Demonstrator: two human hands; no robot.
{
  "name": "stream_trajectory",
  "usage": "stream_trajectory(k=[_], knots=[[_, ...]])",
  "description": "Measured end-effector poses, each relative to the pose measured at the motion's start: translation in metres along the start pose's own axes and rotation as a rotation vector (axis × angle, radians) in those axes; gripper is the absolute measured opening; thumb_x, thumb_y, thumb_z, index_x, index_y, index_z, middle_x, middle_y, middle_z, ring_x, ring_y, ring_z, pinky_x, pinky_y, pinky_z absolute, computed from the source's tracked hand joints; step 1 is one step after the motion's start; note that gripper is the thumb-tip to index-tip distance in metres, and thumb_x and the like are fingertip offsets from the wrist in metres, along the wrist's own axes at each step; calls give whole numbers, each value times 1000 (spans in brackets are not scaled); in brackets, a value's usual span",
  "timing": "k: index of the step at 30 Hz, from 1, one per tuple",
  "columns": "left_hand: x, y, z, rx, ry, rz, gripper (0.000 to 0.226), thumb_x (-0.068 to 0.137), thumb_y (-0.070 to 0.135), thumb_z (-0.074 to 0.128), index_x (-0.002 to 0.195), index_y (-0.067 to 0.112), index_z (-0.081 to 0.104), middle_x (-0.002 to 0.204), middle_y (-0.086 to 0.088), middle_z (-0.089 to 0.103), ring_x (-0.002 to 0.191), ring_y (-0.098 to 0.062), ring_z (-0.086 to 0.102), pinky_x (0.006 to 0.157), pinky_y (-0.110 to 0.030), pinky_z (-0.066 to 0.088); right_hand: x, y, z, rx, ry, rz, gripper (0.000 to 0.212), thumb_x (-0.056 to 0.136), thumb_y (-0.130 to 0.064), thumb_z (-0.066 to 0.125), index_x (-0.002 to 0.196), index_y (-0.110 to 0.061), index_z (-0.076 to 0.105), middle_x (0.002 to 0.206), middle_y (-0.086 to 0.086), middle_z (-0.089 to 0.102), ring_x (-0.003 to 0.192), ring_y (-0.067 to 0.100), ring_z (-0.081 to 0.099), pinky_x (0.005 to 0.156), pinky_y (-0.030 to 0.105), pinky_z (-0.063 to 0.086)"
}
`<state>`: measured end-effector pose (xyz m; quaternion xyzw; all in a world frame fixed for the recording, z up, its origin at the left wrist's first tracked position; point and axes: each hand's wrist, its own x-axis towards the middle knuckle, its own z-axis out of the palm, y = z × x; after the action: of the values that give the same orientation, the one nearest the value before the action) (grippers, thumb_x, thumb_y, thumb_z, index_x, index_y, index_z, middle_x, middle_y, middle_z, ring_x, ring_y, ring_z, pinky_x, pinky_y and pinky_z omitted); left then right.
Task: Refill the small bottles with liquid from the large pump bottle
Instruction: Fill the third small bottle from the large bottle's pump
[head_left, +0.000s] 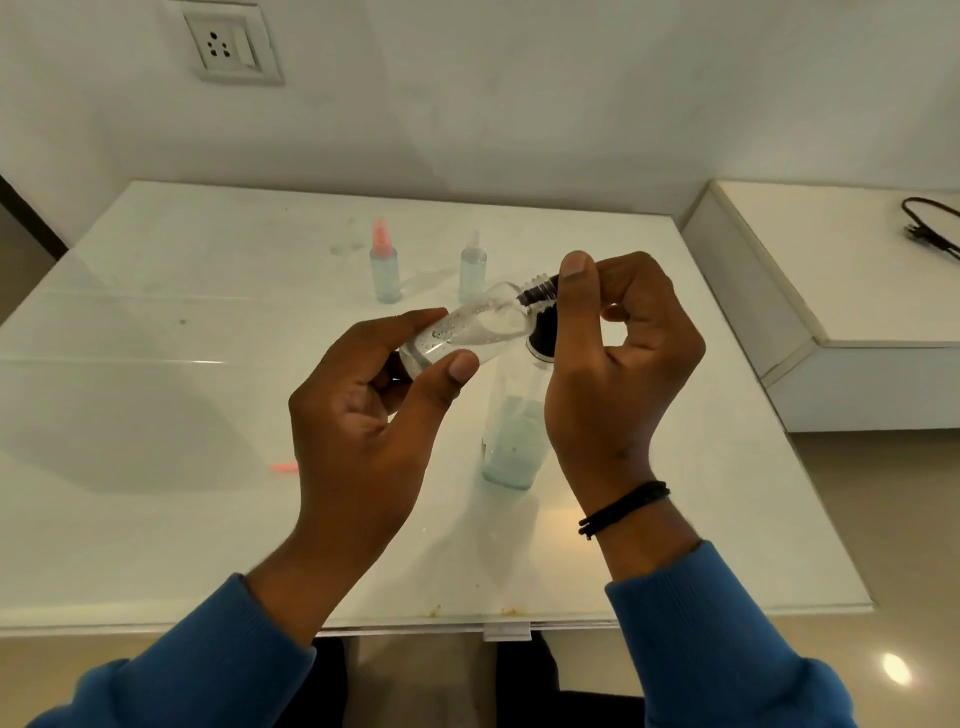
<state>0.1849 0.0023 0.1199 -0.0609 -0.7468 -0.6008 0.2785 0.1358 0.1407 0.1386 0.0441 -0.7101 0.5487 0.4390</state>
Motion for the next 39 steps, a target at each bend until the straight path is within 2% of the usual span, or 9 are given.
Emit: stream_trajectory(k=[6, 12, 18, 22, 26, 29, 33, 36, 39], knots=[[1, 5, -1, -14, 18, -32, 41, 89, 33, 77, 125, 14, 68, 117, -3, 73, 100, -27, 74, 80, -29, 63, 1, -1, 0, -4, 13, -11, 34, 97, -20, 59, 69, 0, 57, 66, 2, 56, 68, 26, 50, 63, 28, 40], [3, 7, -2, -31, 0, -9, 43, 80, 21, 82, 121, 16, 68, 114, 5, 72, 105, -16, 72, 83, -22, 60, -2, 3, -2, 0, 9, -1, 35, 99, -19, 59, 70, 1, 57, 67, 5, 57, 68, 33, 52, 63, 44, 44], [3, 9, -4, -30, -17, 16, 46, 78, 26, 86, 119, 23, 67, 114, -1, 71, 107, -20, 71, 84, -21, 59, 4, -4, -3, -45, -1, -19, 31, 97, -22, 60, 71, -5, 58, 69, -2, 57, 70, 26, 52, 63, 33, 43], [1, 7, -3, 16, -19, 44, 48, 80, 25, 86, 123, 23, 65, 119, -7, 68, 109, -24, 69, 85, -20, 59, 4, -5, -5, -46, 31, -104, 27, 96, -13, 63, 70, -6, 60, 88, 2, 65, 84, 26, 61, 72, 38, 49], [2, 4, -4, 35, 1, 46, 46, 81, 23, 84, 123, 16, 66, 115, -5, 69, 105, -17, 70, 81, -16, 58, -1, -2, -2, -34, 11, -114, 24, 96, -7, 64, 72, -5, 64, 77, 1, 60, 72, 24, 57, 67, 25, 46], [1, 5, -3, 32, 4, 26, 47, 81, 23, 83, 123, 11, 68, 116, -4, 70, 107, -15, 70, 79, -16, 59, 3, -3, -3, -38, 14, -130, 23, 96, -8, 64, 73, -4, 65, 75, -1, 59, 71, 18, 56, 69, 19, 43], [1, 6, -2, -26, 14, -12, 48, 79, 23, 83, 122, 8, 68, 119, -3, 71, 109, -16, 71, 81, -20, 60, 4, -5, -5, -49, 0, -157, 19, 96, -11, 67, 78, -4, 67, 78, -3, 62, 73, 14, 59, 70, 21, 48], [1, 6, -2, -57, 24, -47, 48, 77, 26, 83, 121, 11, 68, 119, -1, 71, 108, -17, 71, 81, -22, 61, 4, -6, -7, -16, -16, -149, 9, 95, -11, 70, 87, -11, 67, 83, -4, 64, 76, 13, 62, 71, 24, 54], [2, 6, -2, -63, 26, -48, 47, 77, 27, 82, 120, 13, 68, 119, -1, 71, 109, -15, 71, 81, -22, 61, 5, -5, -8, -21, 3, -157, 14, 94, -12, 73, 82, -6, 70, 87, 1, 66, 81, 14, 63, 71, 29, 57]])
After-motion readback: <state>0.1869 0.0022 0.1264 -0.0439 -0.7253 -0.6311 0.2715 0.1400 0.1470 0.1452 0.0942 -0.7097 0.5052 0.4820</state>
